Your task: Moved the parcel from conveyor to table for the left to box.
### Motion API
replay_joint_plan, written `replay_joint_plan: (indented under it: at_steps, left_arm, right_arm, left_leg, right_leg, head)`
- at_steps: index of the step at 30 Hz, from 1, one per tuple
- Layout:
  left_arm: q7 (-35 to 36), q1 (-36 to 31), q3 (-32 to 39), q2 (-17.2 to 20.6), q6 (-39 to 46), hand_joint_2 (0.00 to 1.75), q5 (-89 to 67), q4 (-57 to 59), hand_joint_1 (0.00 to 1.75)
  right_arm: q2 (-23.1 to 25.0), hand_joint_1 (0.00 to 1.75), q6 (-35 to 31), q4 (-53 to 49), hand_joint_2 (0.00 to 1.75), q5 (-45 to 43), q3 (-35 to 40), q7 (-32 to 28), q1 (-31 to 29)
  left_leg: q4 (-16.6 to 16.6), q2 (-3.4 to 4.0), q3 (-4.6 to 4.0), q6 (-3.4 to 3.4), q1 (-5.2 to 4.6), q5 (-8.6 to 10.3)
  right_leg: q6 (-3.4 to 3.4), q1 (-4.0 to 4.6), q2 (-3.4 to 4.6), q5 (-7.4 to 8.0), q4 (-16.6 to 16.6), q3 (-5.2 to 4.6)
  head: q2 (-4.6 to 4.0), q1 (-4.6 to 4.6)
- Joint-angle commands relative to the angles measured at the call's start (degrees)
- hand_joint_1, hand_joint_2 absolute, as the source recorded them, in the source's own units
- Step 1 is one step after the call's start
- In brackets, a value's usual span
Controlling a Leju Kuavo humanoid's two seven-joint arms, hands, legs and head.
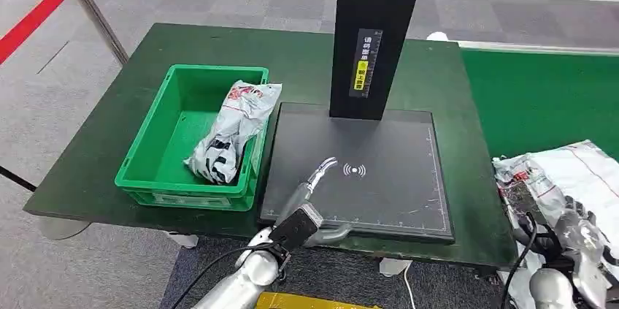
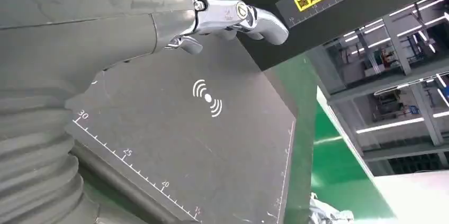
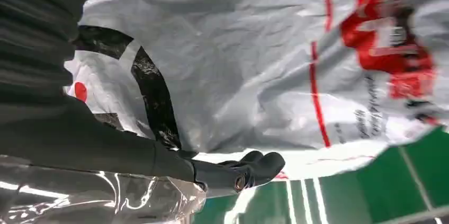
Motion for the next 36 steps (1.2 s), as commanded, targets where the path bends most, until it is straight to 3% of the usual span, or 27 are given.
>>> replay_joint_plan:
  at_steps: [1,9,20,26,27,29,30,36]
  left_arm:
    - [0.0,2.1,0.4,0.1,0.0,1.75,-0.1,1.4,0.00]
    - [-0.2,2.1,1.3,-0.1,-1.0,1.75,-0.2,1.7,0.00]
    - [-1.7,-0.3,-0.1,-0.1,-0.9,1.75,0.7,4.9,0.00]
    - [-1.7,-0.3,-0.1,-0.1,-0.9,1.75,0.7,4.9,0.00]
    - [-1.7,-0.2,-0.2,0.0,-0.9,1.75,0.7,4.8,0.00]
    - [-1.6,-0.2,-0.4,0.1,-0.8,1.75,0.9,4.7,0.00]
    - [-1.5,-0.2,-0.3,0.1,-0.6,1.75,1.0,4.8,0.00]
    - [-2.0,-0.5,-0.2,0.5,0.4,1.75,1.3,5.3,0.00]
  right_arm:
    - [-2.5,0.00,-4.2,21.7,1.75,7.5,-2.2,1.9,-10.0]
    - [-3.7,0.00,-5.6,30.3,1.75,7.2,-3.3,0.3,-15.3]
    - [-3.3,0.02,-1.5,36.6,1.75,0.6,-4.7,-6.8,-15.3]
    - [-3.0,0.02,-1.6,36.6,1.75,0.5,-4.6,-6.9,-15.4]
    - [-3.0,0.38,-0.8,36.5,1.75,-0.3,-4.6,-7.7,-15.3]
    - [-2.3,1.75,1.2,35.2,1.75,-3.2,-4.0,-10.2,-14.2]
    - [-1.2,1.75,4.2,34.3,1.75,-7.3,-4.6,-14.5,-13.6]
    - [0.5,1.75,9.3,29.1,1.75,-19.4,-2.2,-20.2,-13.0]
  left_leg:
    - [-0.1,0.18,0.23,-0.01,0.02,-0.04]
    - [-0.2,0.30,0.35,-0.02,0.02,-0.02]
    - [0.0,0.02,0.14,0.01,0.03,0.00]
    - [-0.1,0.10,0.23,-0.01,0.03,0.00]
    - [-0.1,0.10,0.21,0.00,0.03,0.00]
    - [-0.2,0.09,0.31,-0.01,0.02,0.03]
    - [-0.1,0.06,0.25,-0.01,0.05,0.01]
    - [-0.2,0.35,0.38,-0.02,0.05,0.01]
  right_leg:
    - [-0.03,0.03,0.14,0.03,-0.2,0.19]
    - [-0.07,0.04,0.23,0.09,-0.3,0.29]
    - [-0.03,0.04,0.00,0.01,-0.1,0.15]
    - [-0.06,0.05,0.06,0.03,-0.2,0.21]
    - [-0.05,0.05,0.06,0.03,-0.2,0.18]
    - [-0.07,0.05,0.04,0.05,-0.3,0.28]
    - [-0.06,0.08,0.01,0.04,-0.2,0.24]
    - [-0.07,0.07,0.32,0.12,-0.3,0.27]
  head:
    - [0.00,0.00]
    - [0.00,0.00]
    - [0.00,0.00]
    - [0.00,0.00]
    - [0.00,0.00]
    - [0.00,0.00]
    - [0.00,0.00]
    - [0.00,0.00]
